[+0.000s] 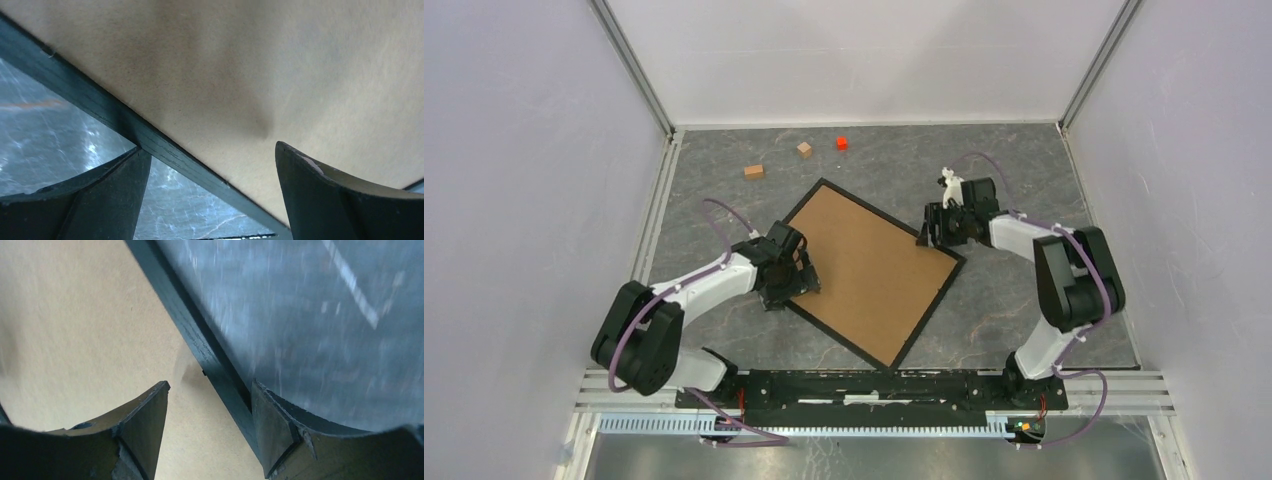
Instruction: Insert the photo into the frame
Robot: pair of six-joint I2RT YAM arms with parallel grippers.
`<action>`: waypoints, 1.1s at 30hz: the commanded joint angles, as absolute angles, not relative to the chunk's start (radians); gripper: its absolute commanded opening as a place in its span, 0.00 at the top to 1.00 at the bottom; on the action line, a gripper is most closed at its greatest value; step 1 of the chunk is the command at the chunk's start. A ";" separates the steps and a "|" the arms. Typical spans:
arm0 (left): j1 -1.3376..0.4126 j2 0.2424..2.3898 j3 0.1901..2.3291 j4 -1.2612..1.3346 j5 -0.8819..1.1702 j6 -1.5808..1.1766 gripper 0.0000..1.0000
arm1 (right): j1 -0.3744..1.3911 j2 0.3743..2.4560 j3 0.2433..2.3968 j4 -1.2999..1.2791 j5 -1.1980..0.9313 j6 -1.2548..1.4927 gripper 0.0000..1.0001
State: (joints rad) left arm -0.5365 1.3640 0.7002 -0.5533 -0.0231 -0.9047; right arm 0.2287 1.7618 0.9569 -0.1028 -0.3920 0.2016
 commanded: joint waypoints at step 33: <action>-0.382 1.312 0.768 -0.636 0.090 -0.657 0.34 | 0.230 1.434 0.749 -0.374 -0.421 0.120 0.47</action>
State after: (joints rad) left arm -0.3527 1.3727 0.8154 -0.6579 0.0086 -0.6273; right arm 0.2325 1.4029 0.6937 -0.3534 -0.4103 0.1509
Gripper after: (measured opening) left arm 0.706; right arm 0.557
